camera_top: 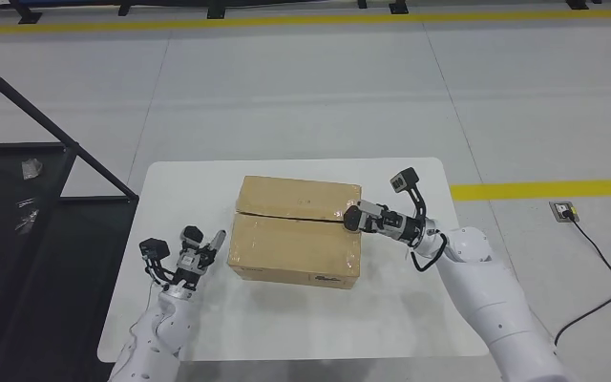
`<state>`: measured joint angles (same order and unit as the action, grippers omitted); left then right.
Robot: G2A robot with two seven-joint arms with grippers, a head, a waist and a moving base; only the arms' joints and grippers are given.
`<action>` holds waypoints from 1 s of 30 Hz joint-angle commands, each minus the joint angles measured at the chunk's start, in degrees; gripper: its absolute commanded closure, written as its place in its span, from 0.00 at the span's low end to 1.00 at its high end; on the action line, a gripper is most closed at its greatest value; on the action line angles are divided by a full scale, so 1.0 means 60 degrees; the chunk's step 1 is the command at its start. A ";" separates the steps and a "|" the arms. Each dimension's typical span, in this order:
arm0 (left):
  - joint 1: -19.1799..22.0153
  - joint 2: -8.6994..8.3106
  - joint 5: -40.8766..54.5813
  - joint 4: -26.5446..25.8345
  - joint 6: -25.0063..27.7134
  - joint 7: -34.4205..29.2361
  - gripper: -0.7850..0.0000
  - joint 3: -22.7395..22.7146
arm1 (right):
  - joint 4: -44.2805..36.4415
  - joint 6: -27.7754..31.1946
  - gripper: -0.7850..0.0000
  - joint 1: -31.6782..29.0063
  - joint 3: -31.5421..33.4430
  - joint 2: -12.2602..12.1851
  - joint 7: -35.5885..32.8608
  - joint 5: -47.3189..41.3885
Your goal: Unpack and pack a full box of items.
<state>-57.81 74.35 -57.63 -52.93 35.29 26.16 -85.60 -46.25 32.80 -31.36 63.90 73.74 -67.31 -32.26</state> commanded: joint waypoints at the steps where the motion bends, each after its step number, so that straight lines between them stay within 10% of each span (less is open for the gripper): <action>1: -0.0139 -0.0023 -0.0159 -0.0303 -0.0330 0.0114 0.00 -0.0063 | 0.0016 0.0018 0.00 0.0005 -0.0001 0.0002 0.0003 0.0006; 14: -0.0120 -0.0110 -0.2472 -0.0045 -0.2402 0.1899 0.03 0.0146 | 0.0182 -0.0028 0.00 0.0183 -0.0148 0.0079 -0.0049 -0.0021; 30: 0.0588 -0.0120 -0.3018 0.0793 -0.2254 0.2193 0.21 0.0564 | 0.0302 0.0044 0.00 0.0220 -0.0128 0.0100 -0.0077 -0.0057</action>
<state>-54.44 73.65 -75.45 -48.33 21.45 39.18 -82.45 -44.43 33.10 -30.04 63.13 74.33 -67.73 -32.58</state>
